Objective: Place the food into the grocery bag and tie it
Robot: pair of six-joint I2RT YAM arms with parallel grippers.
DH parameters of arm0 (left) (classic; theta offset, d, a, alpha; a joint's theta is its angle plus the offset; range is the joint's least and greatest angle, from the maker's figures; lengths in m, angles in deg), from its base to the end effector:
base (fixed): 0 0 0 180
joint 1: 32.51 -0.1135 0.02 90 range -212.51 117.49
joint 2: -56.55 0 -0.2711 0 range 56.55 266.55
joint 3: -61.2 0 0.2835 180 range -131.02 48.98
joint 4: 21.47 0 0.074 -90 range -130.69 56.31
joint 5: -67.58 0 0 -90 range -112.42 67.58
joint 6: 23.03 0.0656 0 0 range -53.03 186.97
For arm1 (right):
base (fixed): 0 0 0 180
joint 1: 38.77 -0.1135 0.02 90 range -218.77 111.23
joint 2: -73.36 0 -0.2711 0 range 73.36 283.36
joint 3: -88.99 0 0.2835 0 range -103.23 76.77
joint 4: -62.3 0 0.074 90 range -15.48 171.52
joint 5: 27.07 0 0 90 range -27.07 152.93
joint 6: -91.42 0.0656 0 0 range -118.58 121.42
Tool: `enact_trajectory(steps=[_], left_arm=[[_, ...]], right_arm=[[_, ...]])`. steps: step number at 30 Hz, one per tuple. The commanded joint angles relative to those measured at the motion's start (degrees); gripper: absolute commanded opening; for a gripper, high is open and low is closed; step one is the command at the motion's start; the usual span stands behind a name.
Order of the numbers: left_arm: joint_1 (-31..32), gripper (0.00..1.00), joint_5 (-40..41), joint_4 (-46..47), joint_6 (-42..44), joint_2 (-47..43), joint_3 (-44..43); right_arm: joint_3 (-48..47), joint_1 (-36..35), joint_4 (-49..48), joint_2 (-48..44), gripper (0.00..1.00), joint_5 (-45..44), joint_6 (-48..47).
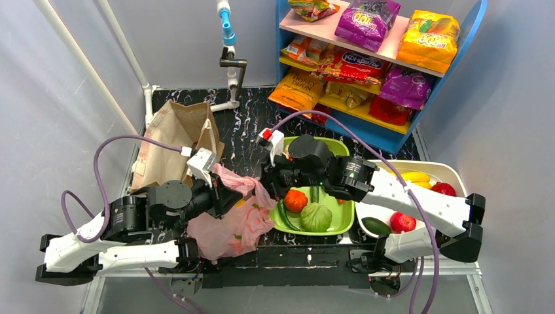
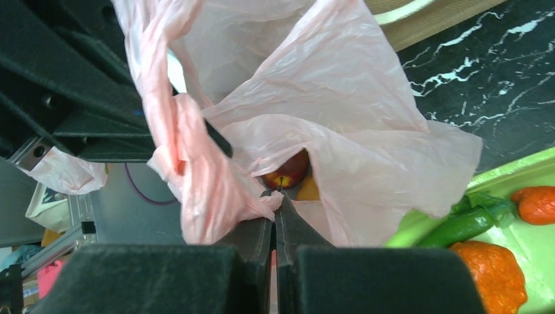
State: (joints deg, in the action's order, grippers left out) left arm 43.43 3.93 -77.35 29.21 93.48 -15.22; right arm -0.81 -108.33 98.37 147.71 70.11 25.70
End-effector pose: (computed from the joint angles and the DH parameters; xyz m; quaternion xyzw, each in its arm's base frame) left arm 0.0646 -0.1379 0.4192 0.1259 0.7814 -0.3886 0.4718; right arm 0.1147 0.3311 0.4011 -0.3488 0.7437 0.4500 0.3504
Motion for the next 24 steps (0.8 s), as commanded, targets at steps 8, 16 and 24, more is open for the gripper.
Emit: enact_trajectory(steps=[8, 16, 24], left_arm=[[0.17, 0.00, -5.85, -3.81, 7.44, 0.68, -2.62], [0.17, 0.00, -1.23, -8.48, 10.30, -1.74, -4.64], [0.17, 0.00, 12.46, -13.71, 6.70, -10.16, -3.21]], right_arm=[[-3.26, 4.09, 4.87, -1.33, 0.01, -2.92, -1.05], [-5.68, 11.92, 14.15, 1.46, 0.01, -6.81, 1.63], [-3.20, 24.75, 20.70, 7.29, 0.01, -4.39, 6.32]])
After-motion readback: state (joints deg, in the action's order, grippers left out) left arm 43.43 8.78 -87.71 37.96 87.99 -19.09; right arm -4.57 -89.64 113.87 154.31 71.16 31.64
